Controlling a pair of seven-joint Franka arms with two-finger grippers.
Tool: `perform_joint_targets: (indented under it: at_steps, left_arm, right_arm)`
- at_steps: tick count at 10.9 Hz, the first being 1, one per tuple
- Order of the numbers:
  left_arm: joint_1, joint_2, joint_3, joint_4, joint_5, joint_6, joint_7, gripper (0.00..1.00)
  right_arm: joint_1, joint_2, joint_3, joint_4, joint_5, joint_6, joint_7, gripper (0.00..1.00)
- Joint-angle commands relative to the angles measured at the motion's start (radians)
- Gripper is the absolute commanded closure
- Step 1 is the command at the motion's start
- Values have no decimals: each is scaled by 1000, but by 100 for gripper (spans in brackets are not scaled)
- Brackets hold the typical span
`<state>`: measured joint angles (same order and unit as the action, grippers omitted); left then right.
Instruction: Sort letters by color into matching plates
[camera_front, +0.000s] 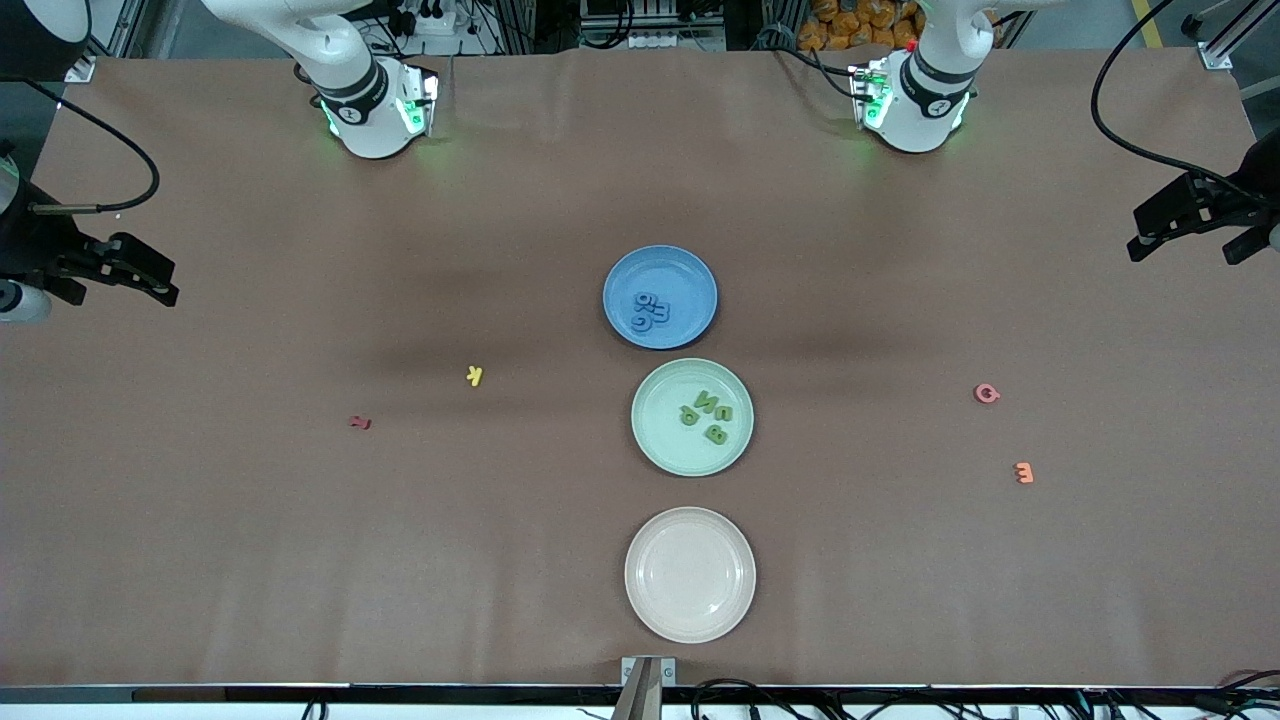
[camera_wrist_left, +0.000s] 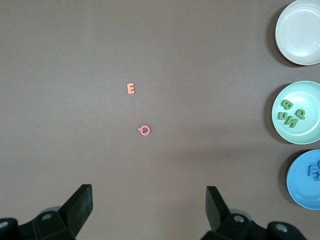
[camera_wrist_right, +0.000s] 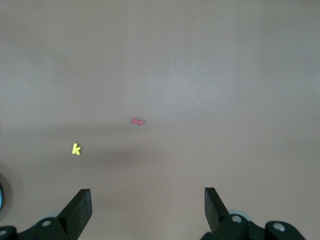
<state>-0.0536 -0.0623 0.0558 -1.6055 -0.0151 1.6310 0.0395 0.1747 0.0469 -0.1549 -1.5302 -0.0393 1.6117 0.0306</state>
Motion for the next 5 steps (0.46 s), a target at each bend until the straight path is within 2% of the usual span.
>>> perform_joint_targets:
  at_steps: [1,5]
  left_arm:
    - [-2,4,1,13,24,-3,-4,0]
    - [-2,6,1,13,23,-3,-4,0]
  right_arm:
    - [-7,2,2,9,18,1,6,0]
    - [-7,2,2,7,41,7,-4,0]
